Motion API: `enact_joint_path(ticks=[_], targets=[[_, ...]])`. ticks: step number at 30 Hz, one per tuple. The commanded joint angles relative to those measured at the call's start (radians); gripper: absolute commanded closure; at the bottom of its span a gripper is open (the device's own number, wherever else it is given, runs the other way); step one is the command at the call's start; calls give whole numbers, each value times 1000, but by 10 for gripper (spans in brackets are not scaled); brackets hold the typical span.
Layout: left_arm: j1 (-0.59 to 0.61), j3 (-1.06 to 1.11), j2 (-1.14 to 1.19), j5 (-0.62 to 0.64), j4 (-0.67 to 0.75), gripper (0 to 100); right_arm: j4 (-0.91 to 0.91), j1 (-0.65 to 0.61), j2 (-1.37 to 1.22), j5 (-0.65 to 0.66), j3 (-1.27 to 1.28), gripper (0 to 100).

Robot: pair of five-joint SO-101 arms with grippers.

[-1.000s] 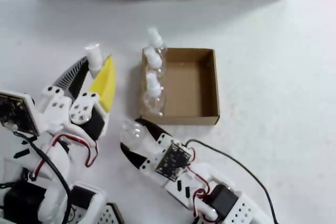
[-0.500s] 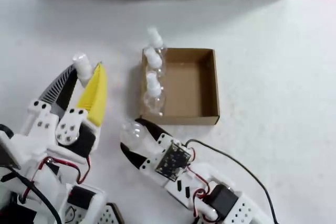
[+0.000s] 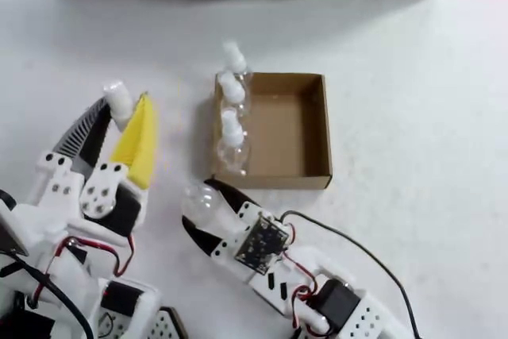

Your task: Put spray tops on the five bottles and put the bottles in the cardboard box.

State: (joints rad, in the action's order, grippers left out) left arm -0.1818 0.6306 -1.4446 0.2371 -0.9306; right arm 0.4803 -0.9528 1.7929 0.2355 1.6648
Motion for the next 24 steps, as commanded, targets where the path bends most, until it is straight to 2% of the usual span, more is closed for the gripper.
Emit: enact_joint_path(ticks=[1, 18, 24], targets=[[27, -3, -10, 2, -12, 980, -18, -5, 10, -11, 5, 983], [16, 275, -214, 9, 38, 980, -18, -5, 10, -11, 5, 983], [-91, 288, -297, 11, 12, 980, -18, -7, 10, -11, 6, 983]])
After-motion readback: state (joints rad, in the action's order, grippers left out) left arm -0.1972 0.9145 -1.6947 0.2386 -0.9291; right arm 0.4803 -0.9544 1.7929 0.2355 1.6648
